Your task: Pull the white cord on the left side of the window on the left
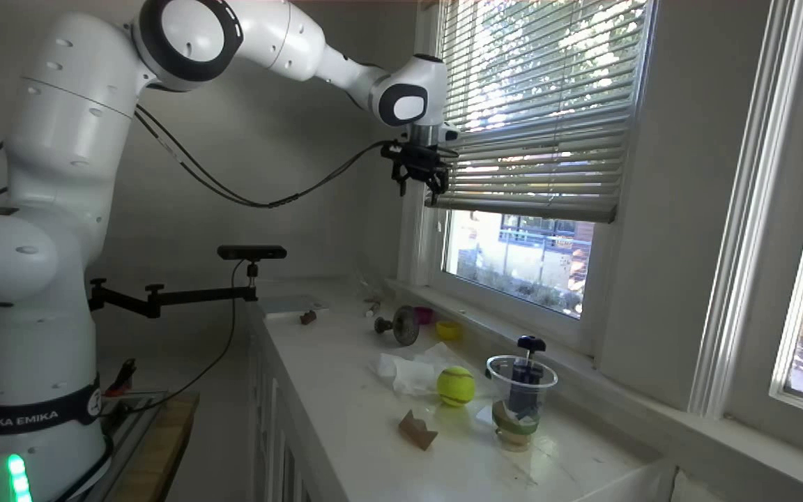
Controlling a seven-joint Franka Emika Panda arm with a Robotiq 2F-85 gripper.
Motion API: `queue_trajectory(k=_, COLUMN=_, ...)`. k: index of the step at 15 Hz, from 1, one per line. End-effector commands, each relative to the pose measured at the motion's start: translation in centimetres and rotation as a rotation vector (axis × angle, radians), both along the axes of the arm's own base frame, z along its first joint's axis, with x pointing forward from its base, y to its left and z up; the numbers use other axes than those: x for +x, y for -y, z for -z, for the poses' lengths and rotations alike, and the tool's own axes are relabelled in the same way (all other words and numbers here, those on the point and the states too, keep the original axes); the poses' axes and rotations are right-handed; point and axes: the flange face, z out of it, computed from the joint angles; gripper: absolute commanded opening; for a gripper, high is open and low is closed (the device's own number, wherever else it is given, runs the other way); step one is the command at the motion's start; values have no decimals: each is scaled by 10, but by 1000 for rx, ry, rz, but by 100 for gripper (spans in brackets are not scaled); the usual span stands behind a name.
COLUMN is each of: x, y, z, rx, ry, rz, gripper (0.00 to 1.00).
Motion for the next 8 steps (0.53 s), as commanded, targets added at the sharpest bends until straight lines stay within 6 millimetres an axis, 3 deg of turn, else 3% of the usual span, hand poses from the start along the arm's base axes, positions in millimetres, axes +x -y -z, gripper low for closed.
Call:
queue_trajectory(k=1, x=-1, y=0, z=-1, rx=-28, ry=7, rz=7, gripper=100)
queue_trajectory(k=8, x=1, y=-11, z=9, rx=-57, ry=17, rz=2, gripper=100)
